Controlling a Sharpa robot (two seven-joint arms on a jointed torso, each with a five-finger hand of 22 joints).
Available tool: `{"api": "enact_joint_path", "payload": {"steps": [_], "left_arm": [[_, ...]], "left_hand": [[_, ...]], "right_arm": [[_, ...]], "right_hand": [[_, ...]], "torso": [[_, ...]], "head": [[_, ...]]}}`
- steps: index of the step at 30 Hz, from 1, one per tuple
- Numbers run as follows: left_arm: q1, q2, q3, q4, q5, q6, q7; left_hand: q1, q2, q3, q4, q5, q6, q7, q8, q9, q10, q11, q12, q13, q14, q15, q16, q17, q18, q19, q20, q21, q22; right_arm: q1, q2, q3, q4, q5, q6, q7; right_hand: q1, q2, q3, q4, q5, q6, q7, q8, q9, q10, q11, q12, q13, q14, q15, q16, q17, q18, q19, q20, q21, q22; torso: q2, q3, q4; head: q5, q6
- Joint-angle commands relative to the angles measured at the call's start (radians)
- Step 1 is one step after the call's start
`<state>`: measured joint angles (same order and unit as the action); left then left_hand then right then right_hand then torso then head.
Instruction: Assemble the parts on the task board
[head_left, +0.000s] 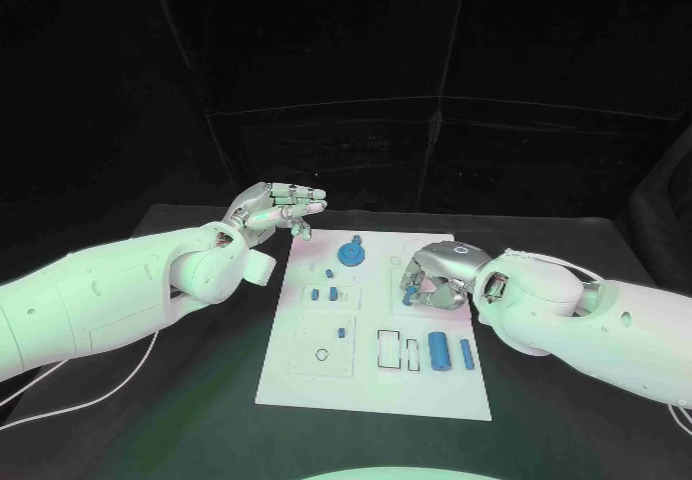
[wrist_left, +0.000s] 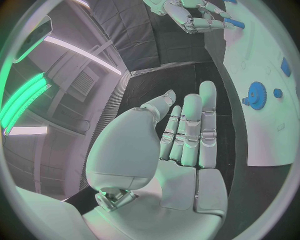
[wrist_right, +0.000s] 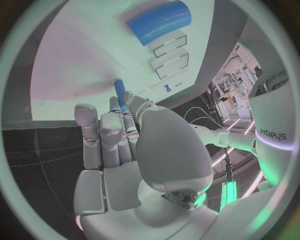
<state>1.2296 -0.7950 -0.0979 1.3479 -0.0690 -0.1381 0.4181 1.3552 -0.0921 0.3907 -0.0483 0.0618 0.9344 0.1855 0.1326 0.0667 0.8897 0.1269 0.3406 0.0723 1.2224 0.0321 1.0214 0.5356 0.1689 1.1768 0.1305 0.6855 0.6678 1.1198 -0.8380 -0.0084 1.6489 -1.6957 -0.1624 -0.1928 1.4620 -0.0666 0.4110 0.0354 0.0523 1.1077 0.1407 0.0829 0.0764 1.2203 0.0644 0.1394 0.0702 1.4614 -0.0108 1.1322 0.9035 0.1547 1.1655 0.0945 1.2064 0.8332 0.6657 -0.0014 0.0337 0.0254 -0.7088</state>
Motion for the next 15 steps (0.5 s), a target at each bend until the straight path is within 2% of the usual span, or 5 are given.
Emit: {"api": "enact_joint_path", "payload": {"steps": [1,8,15], "left_arm": [[0.001,-0.001,0.001,0.001,0.004,0.010,0.003],[0.001,-0.002,0.001,0.001,0.004,0.010,0.003],[0.001,0.002,0.001,0.000,0.004,0.010,0.004]], "left_hand": [[0.005,0.002,-0.002,-0.006,0.005,0.004,0.003,0.001,0.000,-0.004,0.001,0.007,-0.001,-0.006,0.002,-0.005,-0.001,0.015,-0.005,0.001,-0.006,-0.001],[0.005,0.002,-0.002,-0.006,0.005,0.004,0.003,0.001,0.000,-0.004,0.001,0.007,-0.001,-0.006,0.002,-0.005,-0.001,0.015,-0.005,0.001,-0.006,-0.001],[0.005,0.002,-0.002,-0.006,0.005,0.004,0.003,0.001,0.000,-0.004,0.001,0.007,-0.001,-0.006,0.002,-0.005,-0.001,0.015,-0.005,0.001,-0.006,-0.001]], "right_arm": [[0.002,-0.017,0.001,0.032,0.040,-0.055,0.012],[0.002,-0.043,0.005,0.113,0.099,-0.122,0.051],[0.002,0.006,0.005,0.136,0.140,-0.131,0.085]], "right_hand": [[-0.004,-0.001,0.006,0.001,0.002,0.005,0.001,0.001,-0.001,0.003,0.004,-0.006,-0.001,0.012,-0.003,0.006,0.001,-0.015,0.009,-0.001,0.005,0.002],[-0.008,-0.009,0.007,-0.001,0.003,0.004,0.002,-0.001,-0.002,0.003,0.005,-0.010,-0.002,0.013,-0.003,0.009,0.005,-0.016,0.010,0.000,0.008,0.005],[-0.008,-0.011,0.009,-0.001,0.005,0.003,0.003,-0.002,-0.002,0.002,0.006,-0.012,-0.002,0.013,-0.002,0.012,0.008,-0.016,0.011,0.000,0.009,0.006]], "torso": [[-0.001,-0.0008,0.0017],[0.001,-0.0007,-0.0014],[0.001,-0.0019,0.0012]], "head": [[0.002,0.001],[0.004,0.006],[0.001,0.007]]}}
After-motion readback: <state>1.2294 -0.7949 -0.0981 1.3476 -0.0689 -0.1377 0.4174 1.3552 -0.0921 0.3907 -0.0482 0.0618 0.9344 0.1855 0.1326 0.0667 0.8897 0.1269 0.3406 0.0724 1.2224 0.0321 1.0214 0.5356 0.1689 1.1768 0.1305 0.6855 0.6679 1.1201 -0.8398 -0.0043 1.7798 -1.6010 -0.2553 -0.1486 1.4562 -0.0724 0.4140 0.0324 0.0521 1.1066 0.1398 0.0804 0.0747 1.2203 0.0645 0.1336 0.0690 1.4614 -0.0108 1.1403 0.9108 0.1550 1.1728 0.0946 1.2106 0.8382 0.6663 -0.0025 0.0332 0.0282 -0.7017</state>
